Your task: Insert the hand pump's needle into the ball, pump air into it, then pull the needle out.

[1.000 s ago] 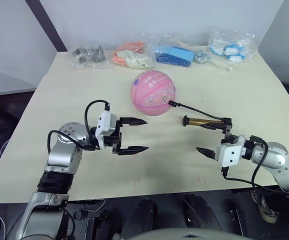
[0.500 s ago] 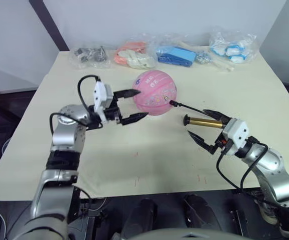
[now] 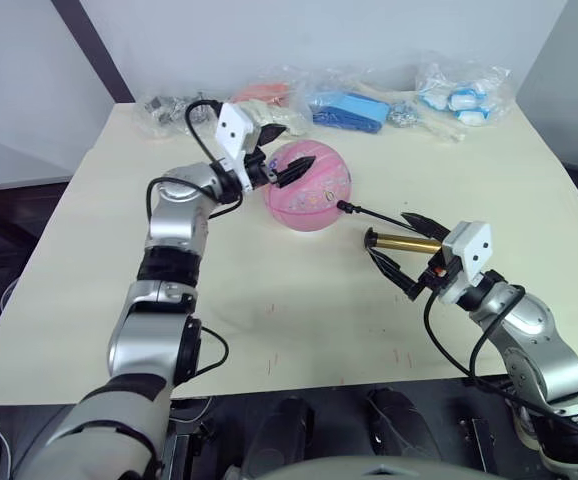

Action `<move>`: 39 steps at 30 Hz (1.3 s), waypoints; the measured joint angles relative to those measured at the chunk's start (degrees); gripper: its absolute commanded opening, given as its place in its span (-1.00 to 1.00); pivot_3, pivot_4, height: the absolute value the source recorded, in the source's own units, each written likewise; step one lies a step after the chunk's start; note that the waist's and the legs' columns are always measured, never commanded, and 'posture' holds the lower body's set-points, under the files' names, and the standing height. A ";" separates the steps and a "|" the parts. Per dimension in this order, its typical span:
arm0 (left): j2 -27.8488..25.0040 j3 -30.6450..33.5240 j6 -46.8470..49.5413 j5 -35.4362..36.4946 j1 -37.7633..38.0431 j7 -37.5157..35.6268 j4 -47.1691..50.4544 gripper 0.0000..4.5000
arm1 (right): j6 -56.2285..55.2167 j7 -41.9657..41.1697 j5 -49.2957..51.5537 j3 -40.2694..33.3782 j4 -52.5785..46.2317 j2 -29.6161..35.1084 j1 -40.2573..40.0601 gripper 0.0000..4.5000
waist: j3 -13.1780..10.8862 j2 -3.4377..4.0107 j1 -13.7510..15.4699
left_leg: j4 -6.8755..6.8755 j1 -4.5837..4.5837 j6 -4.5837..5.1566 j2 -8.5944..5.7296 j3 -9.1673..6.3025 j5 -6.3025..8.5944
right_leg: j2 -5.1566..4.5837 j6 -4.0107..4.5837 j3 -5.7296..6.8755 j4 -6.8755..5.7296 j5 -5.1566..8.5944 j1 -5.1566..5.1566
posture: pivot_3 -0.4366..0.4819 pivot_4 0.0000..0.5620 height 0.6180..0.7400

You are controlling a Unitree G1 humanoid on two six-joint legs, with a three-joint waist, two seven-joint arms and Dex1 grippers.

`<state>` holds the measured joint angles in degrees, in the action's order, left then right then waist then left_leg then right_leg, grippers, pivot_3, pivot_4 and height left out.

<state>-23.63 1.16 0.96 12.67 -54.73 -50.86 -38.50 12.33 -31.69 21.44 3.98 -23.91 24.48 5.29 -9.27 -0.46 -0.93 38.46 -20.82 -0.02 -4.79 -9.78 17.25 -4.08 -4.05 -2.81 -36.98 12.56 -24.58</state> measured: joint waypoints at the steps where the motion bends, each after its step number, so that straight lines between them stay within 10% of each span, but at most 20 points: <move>1: 0.60 -0.07 0.02 -0.93 -1.04 1.19 -1.66 1.00 | 0.14 0.06 0.08 -0.24 0.00 -0.18 0.09 0.99 | 0.00 0.00 -0.08 | 0.00 -0.03 0.00 0.00 0.01 0.00 | 0.00 0.00 -0.01 0.00 0.00 -0.04 | -0.05 -0.47 1.00; 21: 2.75 -1.98 5.18 -6.45 -4.84 6.15 -8.69 1.00 | 2.16 -2.15 -2.32 -1.35 4.21 1.23 4.65 0.99 | 0.04 -0.03 -0.19 | 0.09 0.05 -0.05 -0.02 0.14 -0.03 | 0.00 0.00 -0.13 -0.37 0.00 -0.14 | -0.05 -0.47 1.00; 39: 4.26 -1.85 2.24 -7.06 -5.80 7.50 -12.26 1.00 | -1.21 -8.35 -16.95 9.36 36.75 -0.85 30.15 0.99 | 0.12 -0.10 -0.08 | 0.21 0.05 -0.05 -0.03 0.17 -0.04 | -0.07 0.00 -0.13 -0.51 0.00 -0.17 | -0.05 -0.47 1.00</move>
<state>-19.37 -0.69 3.20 5.61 -60.53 -43.36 -50.76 11.12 -40.04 4.49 13.33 12.84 23.62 35.44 -9.15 -0.55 -1.02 38.67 -20.77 -0.07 -4.82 -9.61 17.22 -4.14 -4.05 -2.94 -37.49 12.57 -24.75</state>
